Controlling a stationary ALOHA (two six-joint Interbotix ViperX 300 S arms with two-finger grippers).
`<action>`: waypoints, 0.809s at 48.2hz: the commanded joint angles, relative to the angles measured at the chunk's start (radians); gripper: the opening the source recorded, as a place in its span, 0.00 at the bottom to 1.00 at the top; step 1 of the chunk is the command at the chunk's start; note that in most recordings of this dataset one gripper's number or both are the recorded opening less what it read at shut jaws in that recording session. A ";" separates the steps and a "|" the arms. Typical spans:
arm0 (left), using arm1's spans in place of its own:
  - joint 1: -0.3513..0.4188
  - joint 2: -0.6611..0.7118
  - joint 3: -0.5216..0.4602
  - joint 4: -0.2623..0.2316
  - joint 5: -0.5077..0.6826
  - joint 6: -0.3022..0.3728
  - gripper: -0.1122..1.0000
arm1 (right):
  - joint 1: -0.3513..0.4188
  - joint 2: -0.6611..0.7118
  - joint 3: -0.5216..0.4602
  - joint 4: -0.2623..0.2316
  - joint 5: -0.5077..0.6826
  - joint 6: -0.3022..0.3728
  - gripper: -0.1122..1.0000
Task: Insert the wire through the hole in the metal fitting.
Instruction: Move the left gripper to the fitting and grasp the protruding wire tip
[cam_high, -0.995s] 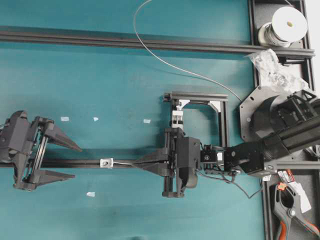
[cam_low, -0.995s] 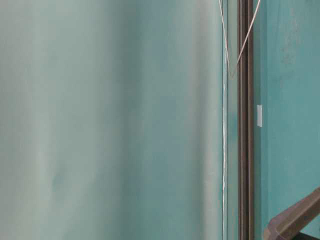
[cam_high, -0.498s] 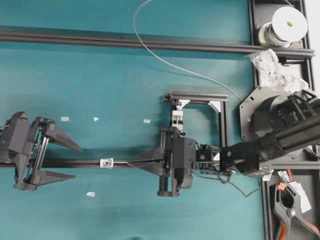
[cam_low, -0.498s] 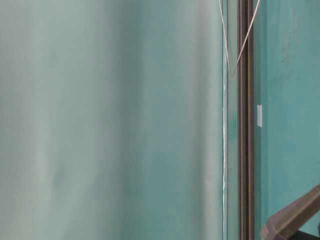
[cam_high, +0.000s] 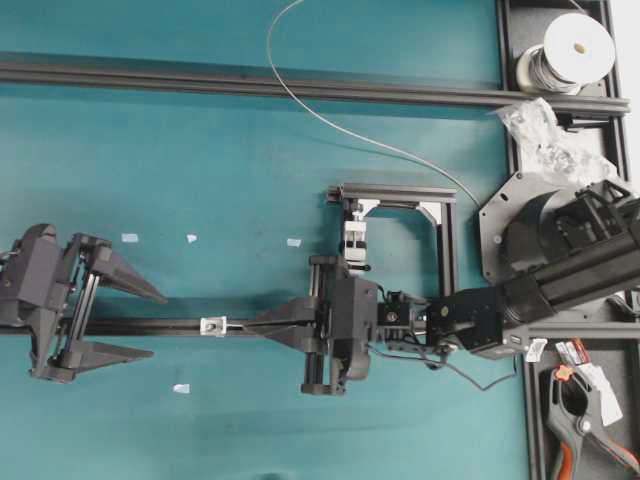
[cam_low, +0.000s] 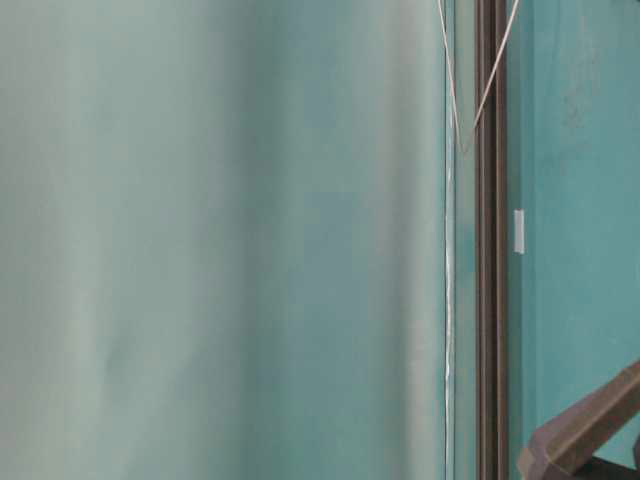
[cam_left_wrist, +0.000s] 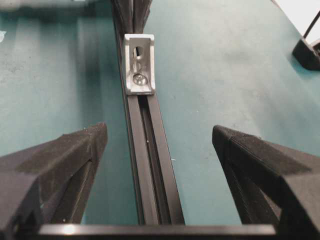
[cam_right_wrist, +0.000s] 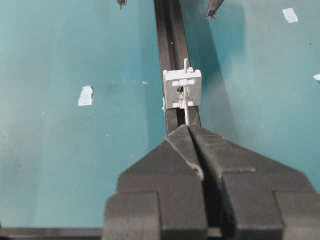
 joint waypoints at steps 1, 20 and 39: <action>0.005 -0.017 -0.014 0.002 -0.003 0.002 0.61 | -0.006 -0.012 -0.017 -0.003 -0.011 0.000 0.10; 0.003 -0.017 -0.026 0.002 0.021 0.002 0.61 | -0.006 -0.009 -0.023 -0.005 -0.043 -0.015 0.10; 0.014 -0.017 -0.031 0.002 0.021 0.003 0.61 | -0.008 0.014 -0.046 -0.003 -0.043 -0.018 0.10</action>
